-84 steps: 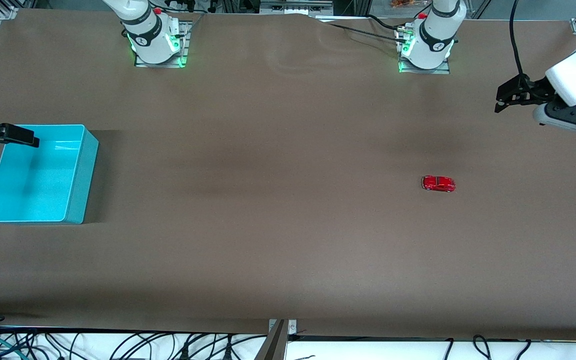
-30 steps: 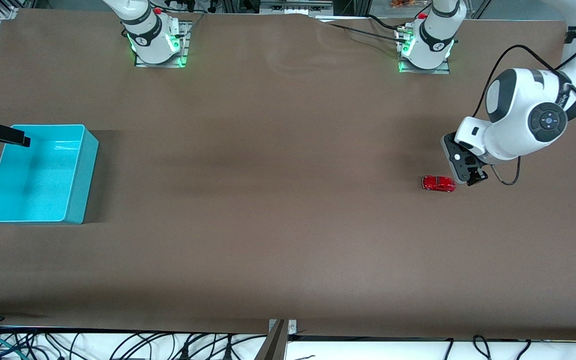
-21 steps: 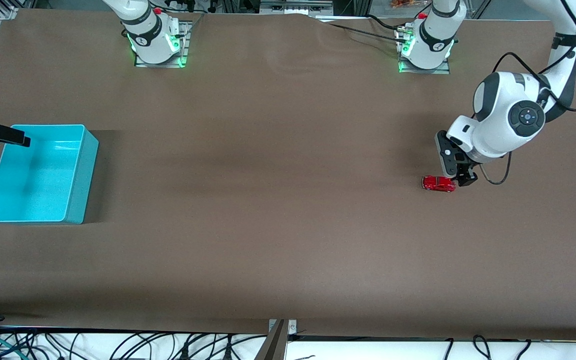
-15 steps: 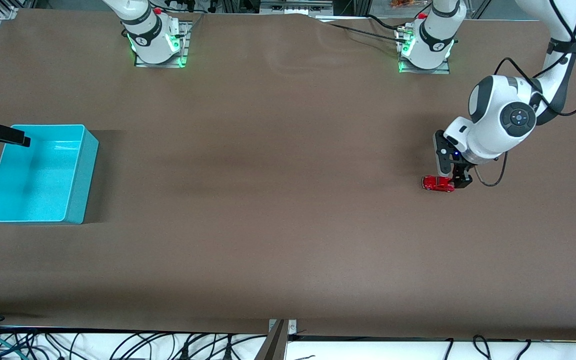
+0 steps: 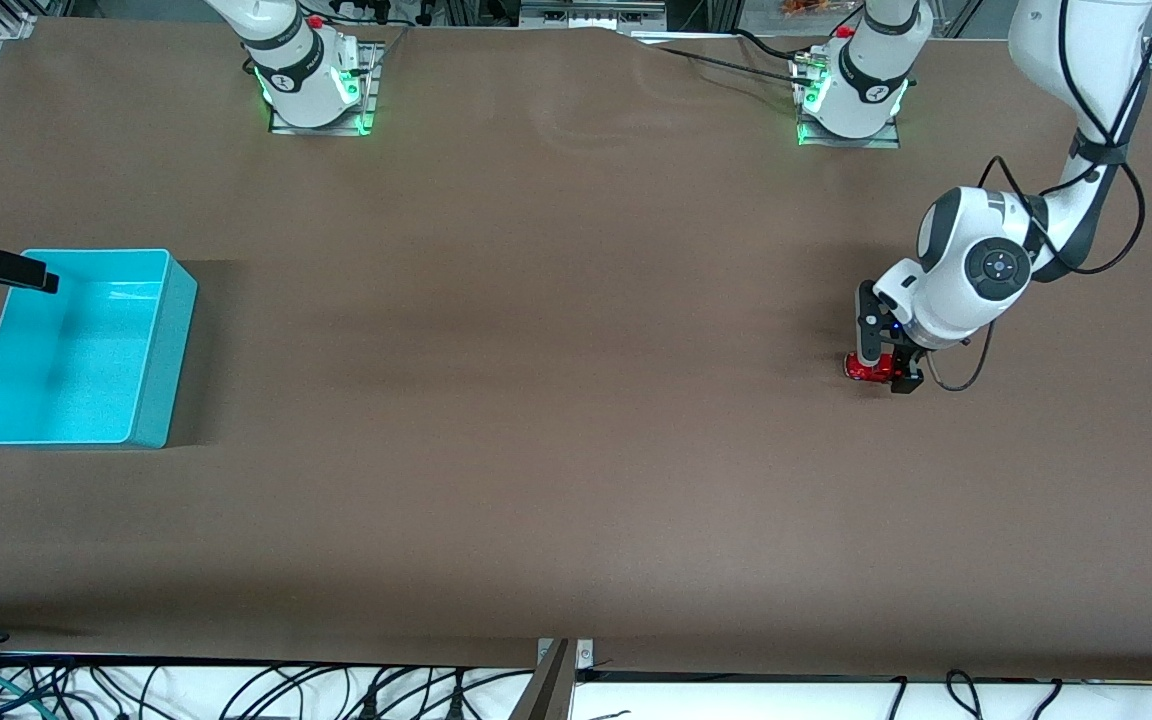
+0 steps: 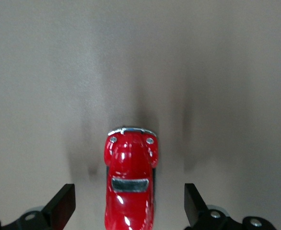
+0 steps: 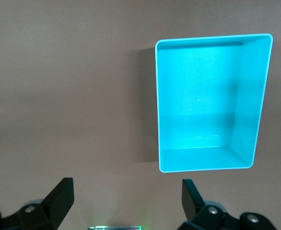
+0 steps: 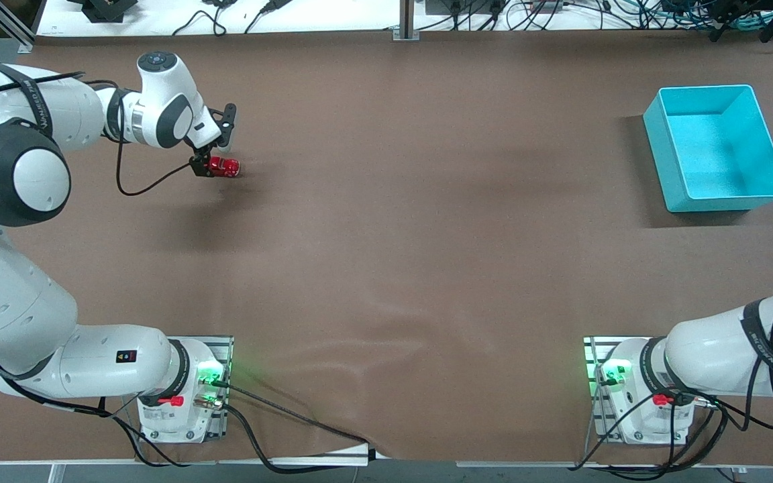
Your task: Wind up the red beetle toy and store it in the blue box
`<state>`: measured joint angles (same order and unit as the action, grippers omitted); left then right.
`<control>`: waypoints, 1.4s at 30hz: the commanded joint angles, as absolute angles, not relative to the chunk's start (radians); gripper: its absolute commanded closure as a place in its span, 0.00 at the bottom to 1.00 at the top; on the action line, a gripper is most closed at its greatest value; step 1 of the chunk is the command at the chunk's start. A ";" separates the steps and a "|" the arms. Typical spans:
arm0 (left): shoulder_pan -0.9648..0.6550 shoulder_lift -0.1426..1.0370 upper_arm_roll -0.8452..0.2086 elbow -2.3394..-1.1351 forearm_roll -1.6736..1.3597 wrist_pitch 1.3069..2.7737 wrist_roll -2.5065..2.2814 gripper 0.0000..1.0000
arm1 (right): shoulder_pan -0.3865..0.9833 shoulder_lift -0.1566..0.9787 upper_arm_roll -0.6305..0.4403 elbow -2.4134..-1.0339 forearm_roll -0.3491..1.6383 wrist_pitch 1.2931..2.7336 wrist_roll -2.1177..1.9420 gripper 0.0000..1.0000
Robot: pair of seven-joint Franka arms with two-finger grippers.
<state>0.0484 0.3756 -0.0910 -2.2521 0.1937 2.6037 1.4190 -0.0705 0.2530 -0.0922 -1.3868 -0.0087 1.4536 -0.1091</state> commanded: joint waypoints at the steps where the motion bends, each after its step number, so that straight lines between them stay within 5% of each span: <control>1: 0.054 0.396 -0.089 -2.256 0.219 2.655 1.433 0.00 | -0.078 0.250 -0.092 -1.384 0.011 1.440 -0.115 0.00; 13: 0.054 0.396 -0.078 -2.261 0.219 2.651 1.433 0.18 | -0.078 0.250 -0.092 -1.384 0.011 1.440 -0.115 0.00; 23: 0.054 0.396 -0.071 -2.266 0.250 2.649 1.436 0.77 | -0.080 0.250 -0.092 -1.388 0.011 1.440 -0.115 0.00; 42: 0.112 0.442 -0.049 -2.257 0.255 2.651 1.436 0.83 | -0.080 0.250 -0.092 -1.388 0.011 1.440 -0.115 0.00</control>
<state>0.0734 0.4014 -0.0531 -2.2526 0.2254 2.6391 1.4252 -0.0735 0.2541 -0.0922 -1.3881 -0.0078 1.4521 -0.1091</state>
